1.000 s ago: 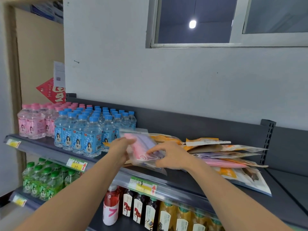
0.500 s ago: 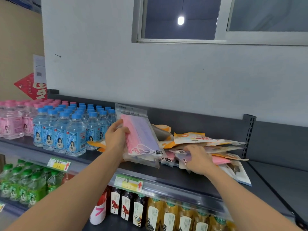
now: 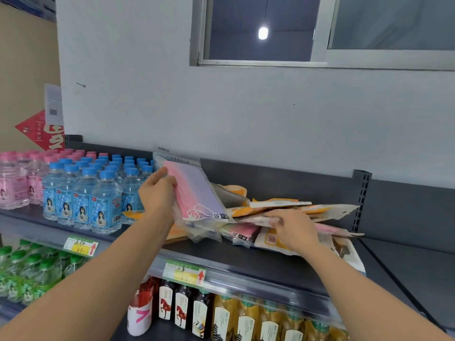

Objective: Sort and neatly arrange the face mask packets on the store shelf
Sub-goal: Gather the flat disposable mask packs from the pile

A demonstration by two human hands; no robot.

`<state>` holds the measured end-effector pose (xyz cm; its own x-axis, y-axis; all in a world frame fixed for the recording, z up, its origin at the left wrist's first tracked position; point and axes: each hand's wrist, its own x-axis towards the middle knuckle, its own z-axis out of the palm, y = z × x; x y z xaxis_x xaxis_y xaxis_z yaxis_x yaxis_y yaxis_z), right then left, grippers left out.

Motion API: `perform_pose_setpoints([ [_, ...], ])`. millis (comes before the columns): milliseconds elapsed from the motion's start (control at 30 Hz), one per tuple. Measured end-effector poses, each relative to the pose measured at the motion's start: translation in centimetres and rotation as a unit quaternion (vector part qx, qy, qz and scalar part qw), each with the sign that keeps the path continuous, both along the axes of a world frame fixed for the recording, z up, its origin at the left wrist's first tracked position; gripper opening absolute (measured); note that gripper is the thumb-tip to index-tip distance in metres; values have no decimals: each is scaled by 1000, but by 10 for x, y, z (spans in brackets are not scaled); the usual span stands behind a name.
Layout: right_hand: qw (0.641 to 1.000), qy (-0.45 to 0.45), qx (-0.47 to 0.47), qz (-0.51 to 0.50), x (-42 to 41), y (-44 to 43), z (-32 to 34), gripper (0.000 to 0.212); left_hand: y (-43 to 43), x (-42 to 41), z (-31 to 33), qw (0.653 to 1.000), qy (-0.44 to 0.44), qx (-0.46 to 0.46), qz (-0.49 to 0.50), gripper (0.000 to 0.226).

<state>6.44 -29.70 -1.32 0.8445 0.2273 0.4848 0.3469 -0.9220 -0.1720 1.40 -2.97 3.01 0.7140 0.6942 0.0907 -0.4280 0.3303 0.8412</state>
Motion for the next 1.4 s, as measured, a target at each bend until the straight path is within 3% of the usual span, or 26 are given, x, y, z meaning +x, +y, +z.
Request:
perform_pose_setpoints([
  [233,971,-99,206,75,-3,9,35,18,-27,-9,17,988,-54,134,48,53],
  [400,898,-115,407,117,-11,13,64,10,-38,-12,21,978,-67,194,48,55],
  [567,844,-133,505,122,-17,14,71,12,-49,-5,9,976,-20,216,3,56],
  [867,780,-155,586,156,-24,21,87,13,-65,11,-28,979,62,182,-71,56],
  [1100,774,-165,582,186,-27,39,99,12,-59,21,-19,977,71,195,-58,56],
  [1400,760,-177,566,266,-28,89,106,19,-18,33,-10,983,103,145,-37,43],
])
